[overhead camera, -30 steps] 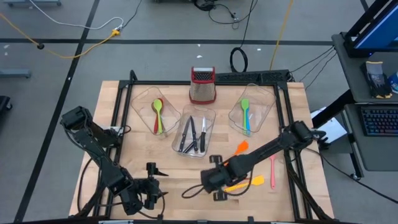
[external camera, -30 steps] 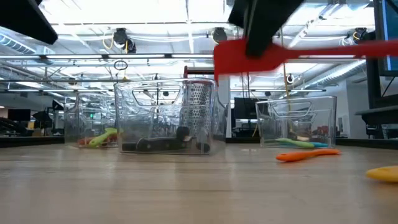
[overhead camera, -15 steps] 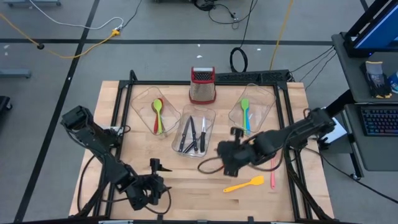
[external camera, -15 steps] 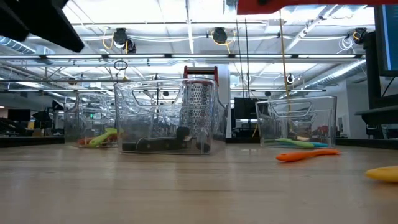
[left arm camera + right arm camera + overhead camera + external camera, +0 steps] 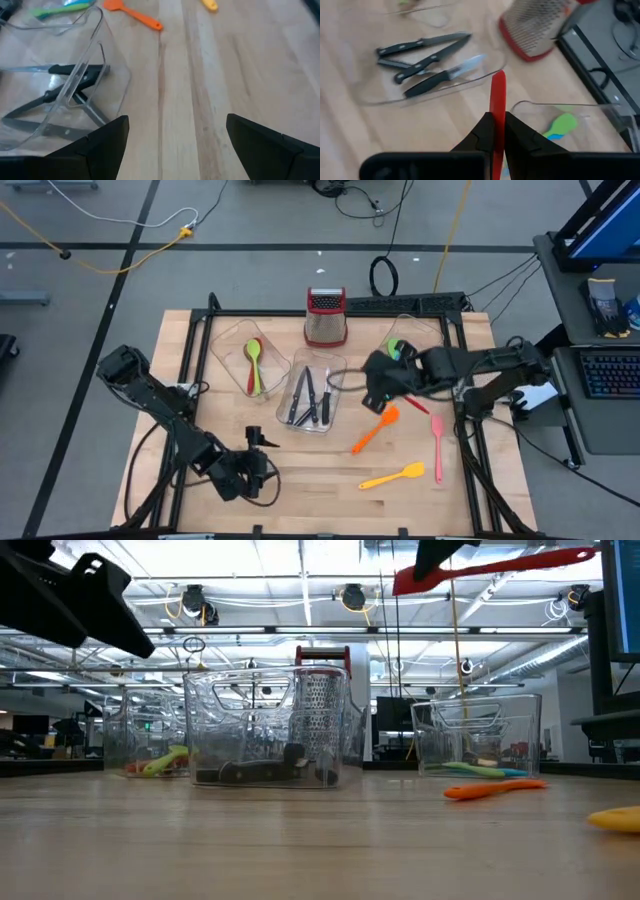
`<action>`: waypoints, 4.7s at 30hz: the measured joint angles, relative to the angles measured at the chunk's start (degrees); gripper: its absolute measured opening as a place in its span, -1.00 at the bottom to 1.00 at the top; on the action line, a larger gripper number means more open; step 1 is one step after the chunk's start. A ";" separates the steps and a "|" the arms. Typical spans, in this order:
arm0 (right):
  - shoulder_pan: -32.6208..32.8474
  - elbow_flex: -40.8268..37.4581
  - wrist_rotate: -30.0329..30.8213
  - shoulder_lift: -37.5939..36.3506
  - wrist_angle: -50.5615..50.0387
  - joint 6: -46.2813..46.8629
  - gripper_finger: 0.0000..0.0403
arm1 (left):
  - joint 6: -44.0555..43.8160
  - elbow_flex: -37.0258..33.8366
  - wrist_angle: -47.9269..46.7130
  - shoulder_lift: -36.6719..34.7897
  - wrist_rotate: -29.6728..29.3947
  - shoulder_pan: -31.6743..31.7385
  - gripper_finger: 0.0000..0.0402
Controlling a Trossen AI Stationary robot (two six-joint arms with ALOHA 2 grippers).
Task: Pick & Place Kitchen Items
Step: Put the red spatula on the right transparent bin, then put the orange spatula on the right transparent bin
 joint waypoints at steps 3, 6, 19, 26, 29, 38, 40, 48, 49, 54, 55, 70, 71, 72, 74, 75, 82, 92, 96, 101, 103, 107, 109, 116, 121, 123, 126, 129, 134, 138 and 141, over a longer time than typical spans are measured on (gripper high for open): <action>-3.56 0.00 0.01 -0.09 0.21 -0.20 -0.94 | 3.31 -5.42 6.98 -4.80 0.22 -0.15 0.67; -7.07 -1.08 -0.01 -0.13 1.44 -0.21 -0.94 | 6.13 -10.65 12.52 -10.90 0.79 -0.15 0.67; -23.32 -5.81 -2.87 -2.51 0.45 1.71 -0.94 | 12.35 -25.10 19.71 -30.71 5.47 -0.15 0.67; -30.66 -5.88 -3.19 -4.38 2.83 2.04 -0.94 | 15.42 -29.09 19.53 -38.69 7.28 -0.04 0.67; -33.23 -5.88 -3.58 -4.66 3.91 3.74 -0.94 | 15.91 -30.65 19.73 -41.25 8.06 0.00 0.67; -37.88 -10.39 -5.34 -4.60 3.40 12.69 -0.94 | 16.91 -32.71 19.55 -43.63 8.06 0.00 0.67; -38.54 -12.95 -6.36 -4.57 2.42 14.68 -0.94 | 17.36 -32.71 19.58 -43.63 8.06 0.00 0.67; -40.29 -22.49 -7.76 -4.55 2.22 19.96 -0.94 | 18.76 -32.71 19.49 -43.63 9.64 0.00 0.67; -40.61 -23.30 -7.75 -4.55 2.89 19.97 -0.94 | 18.77 -32.71 19.49 -43.63 9.66 -0.05 0.67; -42.65 -26.16 -7.56 -4.55 8.55 18.00 -0.94 | 18.62 -32.71 19.21 -43.63 9.70 -0.51 0.67; -43.20 -26.54 -7.51 -4.55 9.75 17.49 -0.94 | 18.65 -32.71 19.23 -43.63 9.73 -0.57 0.67; -45.53 -35.72 -6.27 -4.55 25.76 11.68 -0.94 | 18.29 -32.69 19.16 -43.59 9.77 -0.55 0.67; -45.53 -36.35 -6.04 -4.57 25.83 11.90 -0.94 | 18.27 -32.69 19.16 -43.59 9.77 -0.55 0.67; -45.53 -37.10 -6.05 -4.57 26.22 12.05 -0.94 | 18.25 -32.69 19.16 -43.59 9.77 -0.55 0.67; -45.50 -38.68 -6.09 -4.57 28.01 12.13 -0.94 | 18.12 -32.69 19.16 -43.59 9.77 -0.55 0.67; -45.50 -39.47 -6.22 -4.57 29.03 12.19 -0.94 | 17.81 -32.69 19.16 -43.59 9.77 -0.55 0.67; -45.50 -43.40 -6.58 -4.57 33.56 12.21 -0.83 | 16.62 -32.66 19.16 -43.59 9.77 -0.55 0.67; -45.53 -44.22 -9.26 -4.57 37.08 10.99 -0.70 | 15.92 -32.64 19.16 -43.59 9.75 -0.55 0.67; -45.54 -44.22 -10.69 -4.88 38.05 9.74 -0.67 | 15.82 -32.64 19.16 -43.59 9.77 -0.55 0.67; -45.37 -44.24 -11.04 -8.75 37.90 8.67 -0.74 | 15.76 -32.64 19.10 -43.59 9.77 -0.55 0.67; -44.76 -44.24 -10.70 -11.36 37.83 7.89 -0.78 | 15.75 -32.64 19.10 -43.59 9.77 -0.55 0.67; -42.79 -44.24 -10.76 -17.17 37.93 5.29 -0.92 | 15.75 -32.64 19.10 -43.59 9.77 -0.55 0.67; -41.33 -44.24 -10.77 -20.04 37.94 3.08 -0.98 | 15.97 -32.64 19.10 -43.59 9.74 -0.55 0.67; -34.41 -44.24 -13.99 -27.56 38.11 -4.35 -1.00 | 15.93 -32.64 18.60 -43.59 9.61 -0.55 0.67; -27.86 -44.24 -16.81 -30.65 38.18 -8.74 -1.00 | 15.75 -32.64 18.66 -43.59 9.61 -0.53 0.67; -24.98 -44.24 -16.92 -31.48 38.15 -10.67 -1.00 | 15.79 -32.64 19.28 -43.59 9.62 -0.52 0.67; -21.01 -44.24 -19.77 -32.18 38.17 -13.19 -1.00 | 16.44 -32.64 20.51 -43.59 10.32 -0.46 0.67; -17.69 -44.22 -24.21 -32.45 38.20 -15.27 -0.99 | 19.60 -32.64 22.88 -43.59 14.01 -0.16 0.67; -13.28 -44.22 -28.77 -32.44 39.04 -19.40 -1.00 | 22.89 -32.64 26.21 -43.63 17.19 2.02 0.67; -10.32 -44.22 -28.82 -32.44 40.73 -22.78 -0.99 | 21.59 -32.64 25.86 -43.70 17.67 4.19 0.67; -8.88 -44.22 -28.83 -32.31 41.30 -23.37 -1.00 | 21.82 -32.64 26.77 -43.75 19.08 4.61 0.67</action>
